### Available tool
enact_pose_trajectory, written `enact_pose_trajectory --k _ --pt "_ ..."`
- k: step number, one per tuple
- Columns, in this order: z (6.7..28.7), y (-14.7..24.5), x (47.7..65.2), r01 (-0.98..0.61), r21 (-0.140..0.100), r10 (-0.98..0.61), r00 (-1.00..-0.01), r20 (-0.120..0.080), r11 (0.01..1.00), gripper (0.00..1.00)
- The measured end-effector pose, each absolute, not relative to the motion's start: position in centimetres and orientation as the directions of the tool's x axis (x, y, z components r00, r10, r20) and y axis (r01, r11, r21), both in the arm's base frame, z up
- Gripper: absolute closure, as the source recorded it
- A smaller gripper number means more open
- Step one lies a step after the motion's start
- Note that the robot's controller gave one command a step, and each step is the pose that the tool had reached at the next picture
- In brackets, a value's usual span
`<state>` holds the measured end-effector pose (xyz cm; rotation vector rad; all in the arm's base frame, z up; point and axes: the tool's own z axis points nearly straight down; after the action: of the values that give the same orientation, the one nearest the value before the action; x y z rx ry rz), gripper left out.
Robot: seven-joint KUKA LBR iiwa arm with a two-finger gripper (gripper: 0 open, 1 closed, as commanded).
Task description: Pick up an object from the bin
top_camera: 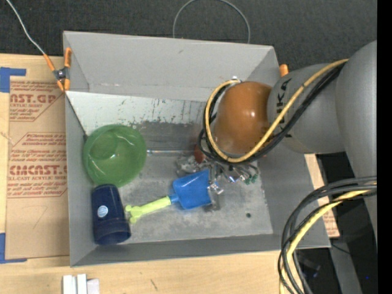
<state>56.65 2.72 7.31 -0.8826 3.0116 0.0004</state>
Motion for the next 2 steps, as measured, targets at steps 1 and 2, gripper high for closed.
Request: enact_pose_trajectory --k 1,2 --pt "7.0 3.9 56.2 -0.423 0.002 -0.423 -0.906 -0.006 0.906 0.0" --pt "7.0 6.0 51.8 -0.45 0.001 -0.45 -0.893 -0.006 0.893 0.0"
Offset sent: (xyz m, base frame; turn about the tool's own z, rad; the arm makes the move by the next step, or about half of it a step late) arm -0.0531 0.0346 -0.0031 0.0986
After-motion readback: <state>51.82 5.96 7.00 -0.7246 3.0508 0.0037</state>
